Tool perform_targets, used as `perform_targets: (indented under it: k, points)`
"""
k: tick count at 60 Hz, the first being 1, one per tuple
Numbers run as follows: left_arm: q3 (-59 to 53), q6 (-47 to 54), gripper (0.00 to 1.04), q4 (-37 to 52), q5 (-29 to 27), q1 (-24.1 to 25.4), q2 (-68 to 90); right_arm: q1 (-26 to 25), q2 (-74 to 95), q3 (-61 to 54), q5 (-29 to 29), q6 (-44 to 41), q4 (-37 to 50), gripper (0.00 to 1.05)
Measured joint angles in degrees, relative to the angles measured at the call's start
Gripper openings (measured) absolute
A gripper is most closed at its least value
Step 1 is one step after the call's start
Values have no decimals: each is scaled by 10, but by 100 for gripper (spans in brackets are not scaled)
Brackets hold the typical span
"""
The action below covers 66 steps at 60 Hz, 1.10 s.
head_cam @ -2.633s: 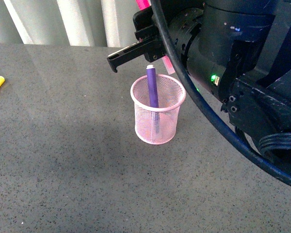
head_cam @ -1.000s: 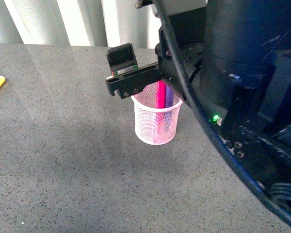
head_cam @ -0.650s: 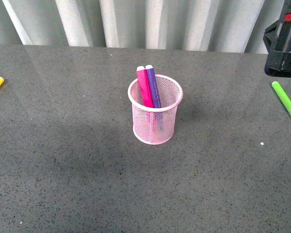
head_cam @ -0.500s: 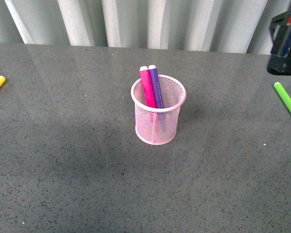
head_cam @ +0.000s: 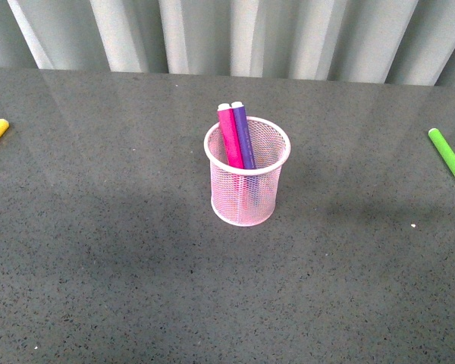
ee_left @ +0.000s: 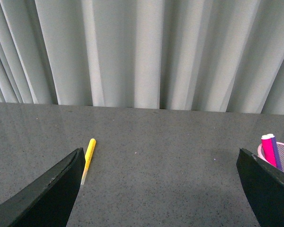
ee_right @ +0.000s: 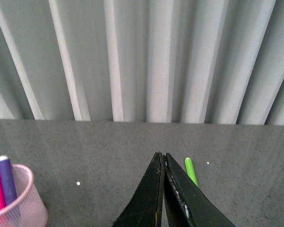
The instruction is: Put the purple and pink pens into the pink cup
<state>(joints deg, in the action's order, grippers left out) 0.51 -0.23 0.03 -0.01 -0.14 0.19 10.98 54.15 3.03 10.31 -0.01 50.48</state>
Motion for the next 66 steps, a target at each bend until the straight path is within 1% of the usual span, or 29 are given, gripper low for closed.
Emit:
perform_targets:
  k: [20, 21, 23, 25, 30, 47, 66]
  points:
    - [0, 0, 98, 0, 0, 0, 0, -51, -153, -17, -47, 0, -130, 3]
    - [0, 0, 98, 0, 0, 0, 0, -55, -158, -17, -54, 0, -134, 3]
    - [0, 0, 98, 0, 0, 0, 0, -76, -176, -17, -87, 0, -150, 3]
    - [0, 0, 98, 0, 0, 0, 0, -90, -189, -17, -98, 0, -162, 3]
    - [0, 0, 98, 0, 0, 0, 0, -106, -221, -18, -99, 0, -189, 3]
    - [0, 0, 98, 0, 0, 0, 0, -108, -319, -18, -102, 0, -282, 3]
    - [0, 0, 98, 0, 0, 0, 0, -108, -391, -18, -102, 0, -353, 3]
